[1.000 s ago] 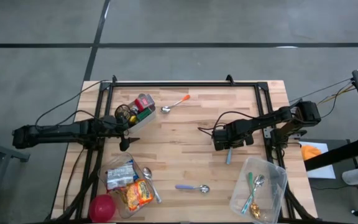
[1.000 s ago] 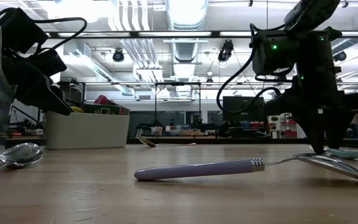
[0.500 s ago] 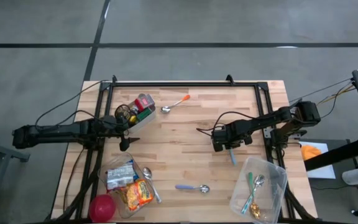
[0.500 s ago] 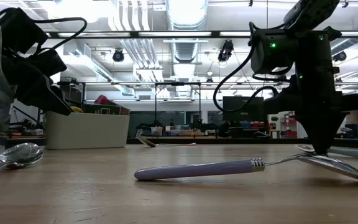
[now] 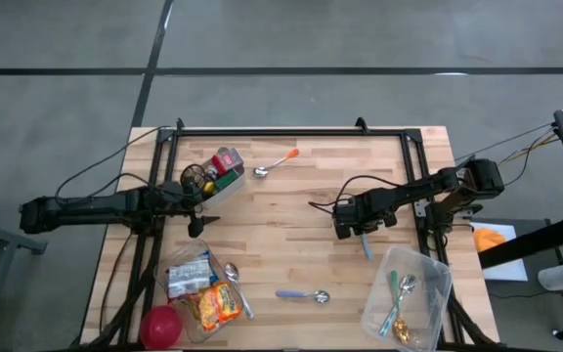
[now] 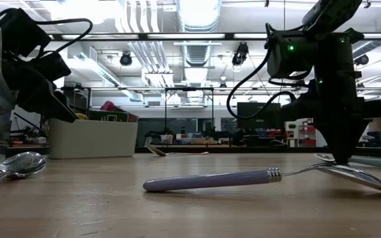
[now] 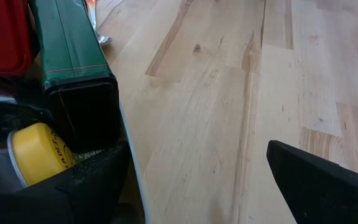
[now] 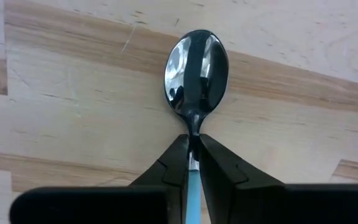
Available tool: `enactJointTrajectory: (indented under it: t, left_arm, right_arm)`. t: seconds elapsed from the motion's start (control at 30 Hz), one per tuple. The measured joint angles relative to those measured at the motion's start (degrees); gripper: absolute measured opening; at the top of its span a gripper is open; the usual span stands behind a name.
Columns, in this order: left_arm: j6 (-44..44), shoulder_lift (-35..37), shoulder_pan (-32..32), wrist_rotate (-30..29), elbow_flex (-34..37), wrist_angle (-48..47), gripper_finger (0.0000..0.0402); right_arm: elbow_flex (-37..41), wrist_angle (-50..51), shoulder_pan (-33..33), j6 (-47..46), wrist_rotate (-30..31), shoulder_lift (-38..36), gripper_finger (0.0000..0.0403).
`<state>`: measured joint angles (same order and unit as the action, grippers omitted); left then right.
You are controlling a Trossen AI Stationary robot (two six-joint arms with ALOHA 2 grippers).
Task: Pick & Place Food Item
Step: Put the blue spoon into the white bin
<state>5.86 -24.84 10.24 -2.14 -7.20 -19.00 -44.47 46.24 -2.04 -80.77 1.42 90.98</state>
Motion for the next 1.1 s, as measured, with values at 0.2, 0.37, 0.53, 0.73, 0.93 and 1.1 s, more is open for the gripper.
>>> enactJointTrajectory:
  t: [0.2,0.37,0.53,0.73,0.93,1.1]
  left_arm:
    - [0.01,0.0,0.0,0.0,0.0,-0.01,0.0383]
    - [-0.01,0.0,0.0,-0.01,0.0,0.0,0.0383]
    - [-0.01,0.01,0.0,0.0,0.0,-0.01,0.0383]
    - [-0.01,0.0,0.0,-0.01,-0.02,-0.02,0.0383]
    - [-0.01,0.01,0.0,0.0,0.0,0.0,0.0383]
    - [-0.01,0.02,0.0,0.01,-0.02,-0.02,0.0383]
  right_arm:
    - [-0.43,0.04,0.0,1.05,0.08,-0.13,0.0029]
    - [-1.63,1.18,0.05,2.21,1.0,-0.04,0.0029]
    - [-4.74,3.23,0.02,4.94,1.0,-0.46,0.0029]
    - [-12.41,9.51,-0.02,9.79,3.51,-1.49,0.0029]
    - [-24.88,16.7,-0.71,15.92,3.56,-3.0,0.0029]
    - [-36.17,22.08,-3.2,19.62,3.02,-3.85,0.0028]
